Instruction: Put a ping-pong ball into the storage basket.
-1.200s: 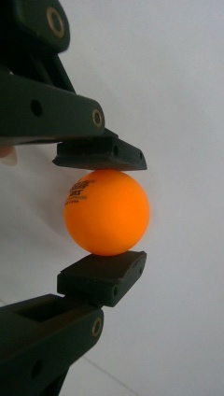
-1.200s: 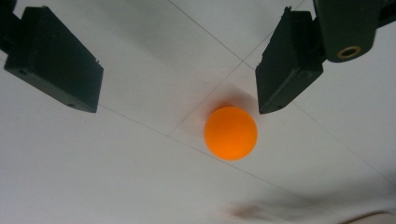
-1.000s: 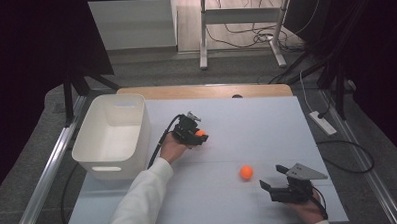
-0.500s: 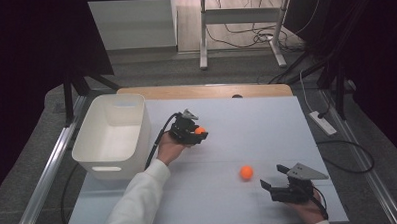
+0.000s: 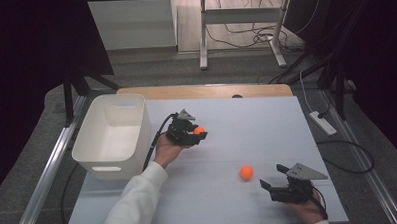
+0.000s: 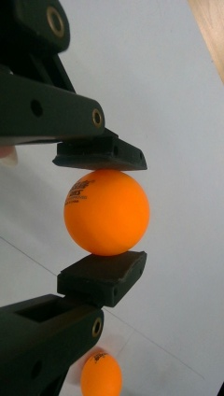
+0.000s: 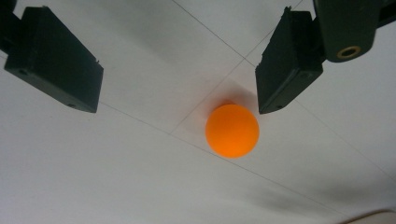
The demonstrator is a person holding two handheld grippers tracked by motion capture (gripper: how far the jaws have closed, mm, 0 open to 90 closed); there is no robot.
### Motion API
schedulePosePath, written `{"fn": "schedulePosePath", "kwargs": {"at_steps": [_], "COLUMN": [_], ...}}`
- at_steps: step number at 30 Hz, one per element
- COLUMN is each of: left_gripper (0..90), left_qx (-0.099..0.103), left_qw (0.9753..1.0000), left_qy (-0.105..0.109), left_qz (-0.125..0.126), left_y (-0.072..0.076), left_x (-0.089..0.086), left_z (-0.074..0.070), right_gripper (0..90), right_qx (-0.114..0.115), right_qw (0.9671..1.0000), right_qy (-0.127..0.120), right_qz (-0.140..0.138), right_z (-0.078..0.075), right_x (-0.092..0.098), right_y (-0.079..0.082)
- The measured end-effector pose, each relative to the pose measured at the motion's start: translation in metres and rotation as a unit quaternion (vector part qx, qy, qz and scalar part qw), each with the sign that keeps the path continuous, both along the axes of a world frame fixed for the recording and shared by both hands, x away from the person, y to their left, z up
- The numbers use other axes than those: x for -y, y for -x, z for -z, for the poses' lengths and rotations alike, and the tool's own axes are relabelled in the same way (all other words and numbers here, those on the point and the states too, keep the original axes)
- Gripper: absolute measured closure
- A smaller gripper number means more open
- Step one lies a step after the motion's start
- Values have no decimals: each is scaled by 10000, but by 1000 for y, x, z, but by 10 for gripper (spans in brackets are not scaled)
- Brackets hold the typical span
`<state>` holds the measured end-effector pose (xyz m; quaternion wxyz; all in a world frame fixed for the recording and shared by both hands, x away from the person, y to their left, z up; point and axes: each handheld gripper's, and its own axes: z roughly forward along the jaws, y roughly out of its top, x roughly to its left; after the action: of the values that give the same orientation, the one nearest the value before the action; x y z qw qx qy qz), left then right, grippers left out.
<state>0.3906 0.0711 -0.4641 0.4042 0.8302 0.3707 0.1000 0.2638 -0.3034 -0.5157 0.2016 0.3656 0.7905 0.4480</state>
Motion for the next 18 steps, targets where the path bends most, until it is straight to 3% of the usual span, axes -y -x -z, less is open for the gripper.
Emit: {"fn": "schedulePosePath", "kwargs": {"at_steps": [18], "left_gripper": [507], "left_qx": [178], "left_qw": [9997], "left_qy": [151], "left_qz": [60], "left_y": [14], "left_x": [-9], "left_z": [-14], "right_gripper": [153], "right_qx": [6], "right_qw": [10000], "right_qy": [-13], "right_qz": [0], "right_z": [0], "right_x": [-1], "right_y": [0]}}
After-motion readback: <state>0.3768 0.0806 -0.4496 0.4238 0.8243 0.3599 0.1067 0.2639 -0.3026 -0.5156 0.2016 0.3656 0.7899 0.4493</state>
